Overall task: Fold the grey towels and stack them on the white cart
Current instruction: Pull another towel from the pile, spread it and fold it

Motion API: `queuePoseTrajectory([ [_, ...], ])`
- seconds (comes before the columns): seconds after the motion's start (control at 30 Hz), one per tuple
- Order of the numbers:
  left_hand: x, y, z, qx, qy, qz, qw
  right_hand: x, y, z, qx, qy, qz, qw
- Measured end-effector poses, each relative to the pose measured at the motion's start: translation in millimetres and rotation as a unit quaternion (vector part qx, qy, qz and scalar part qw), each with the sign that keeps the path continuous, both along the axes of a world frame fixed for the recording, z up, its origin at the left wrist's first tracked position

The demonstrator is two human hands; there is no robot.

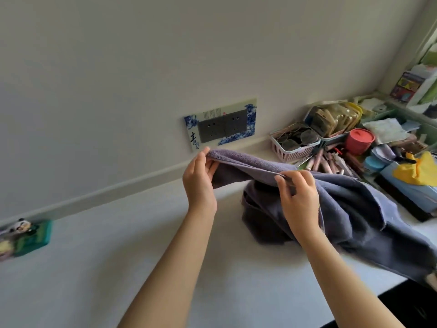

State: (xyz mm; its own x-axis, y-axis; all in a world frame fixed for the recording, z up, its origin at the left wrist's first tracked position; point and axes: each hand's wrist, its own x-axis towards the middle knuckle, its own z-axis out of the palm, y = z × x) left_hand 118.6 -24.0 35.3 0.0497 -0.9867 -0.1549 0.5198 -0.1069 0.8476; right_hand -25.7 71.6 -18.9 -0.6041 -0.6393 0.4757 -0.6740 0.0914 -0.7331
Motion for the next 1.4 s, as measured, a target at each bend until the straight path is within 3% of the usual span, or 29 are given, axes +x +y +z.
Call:
queuePoseTrajectory([
  [0.17,92,-10,18,-0.021,0.024,0.087,0.996,75,-33,21,-0.015,0.017,0.097,0.995],
  [0.4,231,-2,16,-0.013,0.013,0.188,0.982,199,-63,23,0.034,-0.01,0.227,0.973],
  [0.57,332,18,-16,0.029,-0.023,0.238,0.971,286,-72,-2,0.1,-0.009,0.31,0.946],
  [0.8,412,40,-41,0.098,-0.037,0.259,0.96,359,-85,-14,0.148,0.007,0.343,0.928],
  [0.93,427,54,-38,0.063,-0.127,0.27,0.952,364,-76,3,0.062,0.016,0.353,0.934],
  [1.0,430,66,-52,0.083,-0.226,0.24,0.941,355,-66,-5,0.116,0.053,0.366,0.922],
  [1.07,430,75,-75,0.17,-0.318,0.132,0.924,345,-56,-22,0.291,0.1,0.384,0.871],
  [1.13,431,83,-99,0.27,-0.391,-0.001,0.88,339,-47,-39,0.466,0.132,0.402,0.777],
  [1.23,434,92,-125,0.334,-0.474,-0.125,0.805,339,-36,-53,0.62,0.154,0.412,0.65],
  [1.3,435,95,-131,0.353,-0.507,-0.19,0.763,340,-32,-56,0.652,0.179,0.408,0.614],
  [1.4,435,91,-130,0.332,-0.55,-0.226,0.732,341,-32,-56,0.647,0.174,0.42,0.612],
])
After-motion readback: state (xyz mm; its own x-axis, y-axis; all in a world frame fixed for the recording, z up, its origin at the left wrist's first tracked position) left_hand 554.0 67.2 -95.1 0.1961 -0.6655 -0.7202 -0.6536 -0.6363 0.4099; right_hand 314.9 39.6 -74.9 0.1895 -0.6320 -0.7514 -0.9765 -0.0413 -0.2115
